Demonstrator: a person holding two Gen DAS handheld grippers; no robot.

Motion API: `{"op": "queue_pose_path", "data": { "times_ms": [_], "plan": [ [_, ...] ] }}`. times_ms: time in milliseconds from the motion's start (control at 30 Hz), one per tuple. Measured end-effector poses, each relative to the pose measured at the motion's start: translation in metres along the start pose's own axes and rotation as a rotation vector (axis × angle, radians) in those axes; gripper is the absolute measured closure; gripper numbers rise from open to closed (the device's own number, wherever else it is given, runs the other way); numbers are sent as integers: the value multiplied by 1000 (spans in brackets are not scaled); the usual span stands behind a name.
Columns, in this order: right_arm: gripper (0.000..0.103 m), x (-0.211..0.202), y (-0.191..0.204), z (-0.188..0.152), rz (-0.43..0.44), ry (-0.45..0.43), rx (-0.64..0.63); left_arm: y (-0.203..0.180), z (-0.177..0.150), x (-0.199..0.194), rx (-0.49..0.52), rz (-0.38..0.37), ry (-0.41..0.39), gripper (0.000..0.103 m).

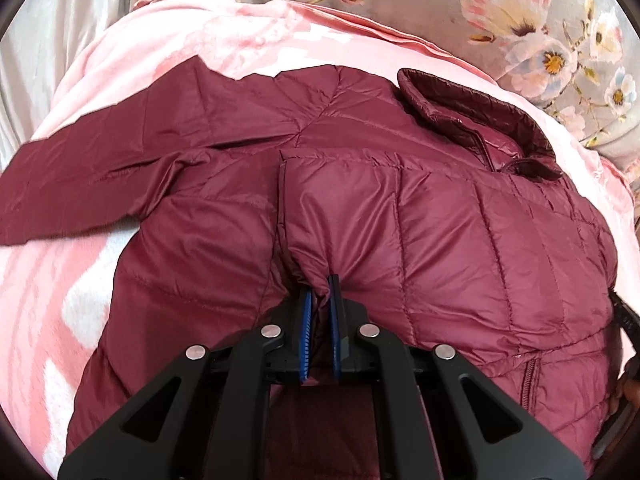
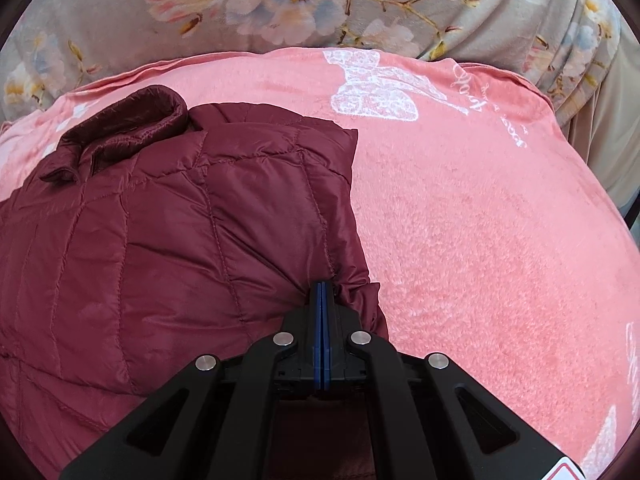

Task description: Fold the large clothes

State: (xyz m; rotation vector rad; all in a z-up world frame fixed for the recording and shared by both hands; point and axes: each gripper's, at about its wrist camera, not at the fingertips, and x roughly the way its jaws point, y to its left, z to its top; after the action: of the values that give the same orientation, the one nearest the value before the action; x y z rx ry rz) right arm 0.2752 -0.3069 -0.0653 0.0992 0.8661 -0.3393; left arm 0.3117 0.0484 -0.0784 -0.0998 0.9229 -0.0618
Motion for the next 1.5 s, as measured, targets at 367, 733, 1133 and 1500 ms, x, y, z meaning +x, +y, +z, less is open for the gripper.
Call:
{"op": "queue_pose_path", "data": {
  "times_ms": [367,733,1133,1500],
  "plan": [
    [93,-66,6,-21,108,-77,35,146,-1,-97,-304,-48,-217,20],
    [80,-111,81,-74,261,-77,-99,392,-13,-78,-794,247,-207,20],
    [79,-88,73,-82,283,-14,-7,351,57,-92,-569,170,-286,100],
    [79,-88,68,-83,310,-18,25,38,130,-188,40,-197,-492,101]
  ]
}}
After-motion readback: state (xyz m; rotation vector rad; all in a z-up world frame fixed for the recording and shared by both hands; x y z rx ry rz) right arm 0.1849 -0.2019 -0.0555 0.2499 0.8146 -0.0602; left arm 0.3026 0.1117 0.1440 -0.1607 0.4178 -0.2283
